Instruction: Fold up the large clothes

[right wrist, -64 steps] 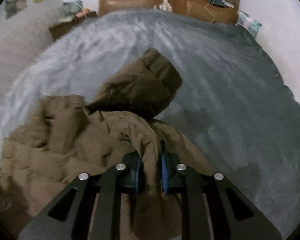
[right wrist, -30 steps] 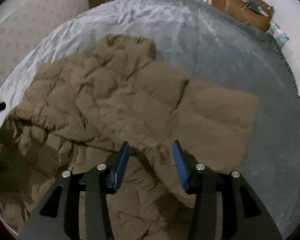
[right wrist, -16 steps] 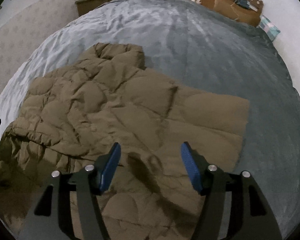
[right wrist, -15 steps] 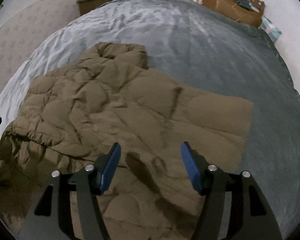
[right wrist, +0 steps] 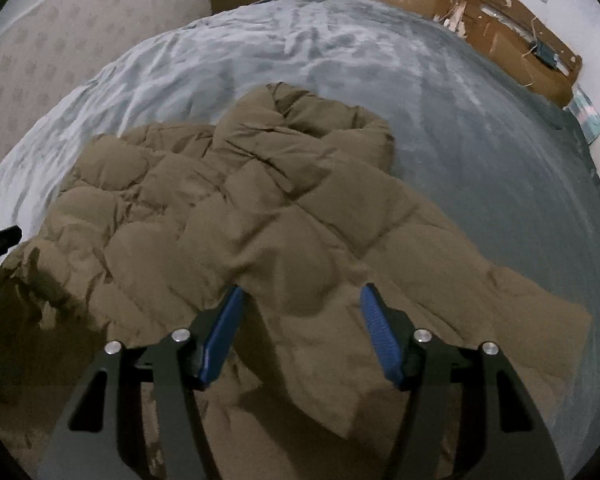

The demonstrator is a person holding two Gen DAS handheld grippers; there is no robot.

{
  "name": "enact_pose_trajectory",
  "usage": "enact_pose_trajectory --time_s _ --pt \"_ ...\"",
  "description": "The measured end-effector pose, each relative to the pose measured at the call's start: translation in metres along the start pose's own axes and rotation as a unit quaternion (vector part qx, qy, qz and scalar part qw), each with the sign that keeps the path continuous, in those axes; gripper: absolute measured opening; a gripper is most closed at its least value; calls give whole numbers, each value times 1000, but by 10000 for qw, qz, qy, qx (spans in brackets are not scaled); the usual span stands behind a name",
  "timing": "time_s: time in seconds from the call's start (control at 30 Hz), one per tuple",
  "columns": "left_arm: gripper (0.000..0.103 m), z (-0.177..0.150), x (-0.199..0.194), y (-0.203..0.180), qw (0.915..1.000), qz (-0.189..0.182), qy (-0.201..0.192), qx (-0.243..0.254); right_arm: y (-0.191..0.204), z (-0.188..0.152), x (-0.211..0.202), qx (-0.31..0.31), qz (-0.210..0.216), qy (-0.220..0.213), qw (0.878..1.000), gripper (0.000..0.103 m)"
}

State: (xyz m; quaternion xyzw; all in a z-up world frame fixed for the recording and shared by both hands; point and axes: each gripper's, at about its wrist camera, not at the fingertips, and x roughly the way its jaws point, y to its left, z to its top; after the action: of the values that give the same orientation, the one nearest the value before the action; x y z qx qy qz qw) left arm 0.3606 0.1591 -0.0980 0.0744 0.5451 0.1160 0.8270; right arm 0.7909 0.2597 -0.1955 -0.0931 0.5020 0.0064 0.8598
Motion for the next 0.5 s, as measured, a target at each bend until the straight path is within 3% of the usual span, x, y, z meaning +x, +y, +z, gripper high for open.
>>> enact_pose_trajectory --time_s 0.13,0.37,0.5 --pt "100 1 7 3 10000 -56 45 -41 -5 1 14 303 202 100 9993 46" --pt "100 3 4 6 9998 -137 -104 44 -5 -4 17 315 433 83 9985 10" --pt "100 4 3 13 9992 -372 -112 -101 -4 -2 9 333 517 -95 9981 4"
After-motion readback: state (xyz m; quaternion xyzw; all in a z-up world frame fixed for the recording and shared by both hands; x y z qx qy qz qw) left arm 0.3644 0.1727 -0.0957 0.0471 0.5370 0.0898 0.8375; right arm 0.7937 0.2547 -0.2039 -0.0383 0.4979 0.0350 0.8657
